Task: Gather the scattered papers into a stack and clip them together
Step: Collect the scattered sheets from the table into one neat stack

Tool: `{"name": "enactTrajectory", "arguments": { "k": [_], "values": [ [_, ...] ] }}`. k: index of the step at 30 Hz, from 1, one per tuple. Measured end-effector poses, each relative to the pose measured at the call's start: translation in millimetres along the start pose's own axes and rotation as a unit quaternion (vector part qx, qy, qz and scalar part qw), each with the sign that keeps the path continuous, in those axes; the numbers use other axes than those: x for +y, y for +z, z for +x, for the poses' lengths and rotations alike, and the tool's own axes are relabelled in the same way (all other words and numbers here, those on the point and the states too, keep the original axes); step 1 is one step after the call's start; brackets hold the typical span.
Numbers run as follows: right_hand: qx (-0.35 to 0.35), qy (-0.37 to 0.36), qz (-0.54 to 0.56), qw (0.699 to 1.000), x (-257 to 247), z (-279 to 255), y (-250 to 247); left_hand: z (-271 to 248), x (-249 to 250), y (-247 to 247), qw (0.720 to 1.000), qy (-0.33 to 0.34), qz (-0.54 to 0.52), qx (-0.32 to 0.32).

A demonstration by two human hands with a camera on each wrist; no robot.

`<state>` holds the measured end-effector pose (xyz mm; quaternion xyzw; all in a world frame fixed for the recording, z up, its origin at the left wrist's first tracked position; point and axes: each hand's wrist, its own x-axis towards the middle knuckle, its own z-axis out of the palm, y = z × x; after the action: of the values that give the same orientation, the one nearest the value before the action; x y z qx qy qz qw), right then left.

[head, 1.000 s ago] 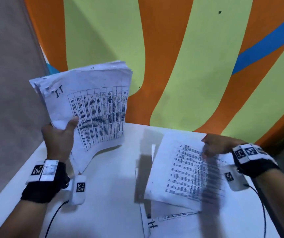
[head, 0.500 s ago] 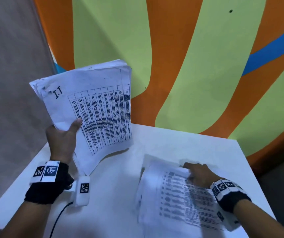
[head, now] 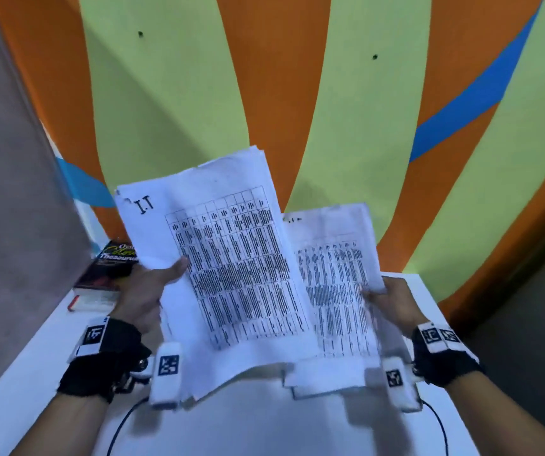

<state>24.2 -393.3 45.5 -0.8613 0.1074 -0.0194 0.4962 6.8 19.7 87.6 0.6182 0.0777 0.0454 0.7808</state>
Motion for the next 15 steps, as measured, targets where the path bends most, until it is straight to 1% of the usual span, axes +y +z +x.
{"name": "enactTrajectory", "arguments": {
  "k": [3,5,8,10,11,13,15],
  "values": [
    [-0.059,-0.018,0.047,0.997,-24.8,-13.6,16.2,0.9,-17.9,20.6,0.999,-0.046,0.011,-0.027],
    [-0.111,-0.027,0.062,0.991,-39.0,-19.5,22.6,2.2,-28.7,29.4,0.996,-0.059,0.026,-0.058],
    [-0.186,-0.025,0.066,0.980,-60.8,-33.9,30.7,-0.6,-37.2,37.8,0.991,-0.067,0.010,-0.117],
    [-0.188,-0.024,0.089,0.978,-66.7,-39.8,38.5,0.4,-44.5,42.5,0.989,-0.066,0.007,-0.129],
    [-0.176,-0.026,0.114,0.977,-66.9,-40.3,42.9,-1.1,-44.1,45.9,0.990,-0.071,0.012,-0.121],
    [-0.151,-0.031,0.171,0.973,-62.5,-37.5,51.6,1.4,-44.5,52.2,0.995,-0.047,0.030,-0.077],
    [-0.119,-0.049,0.224,0.966,-64.5,-35.9,57.4,2.8,-40.8,59.5,0.997,0.003,0.066,-0.031]
  ]
}}
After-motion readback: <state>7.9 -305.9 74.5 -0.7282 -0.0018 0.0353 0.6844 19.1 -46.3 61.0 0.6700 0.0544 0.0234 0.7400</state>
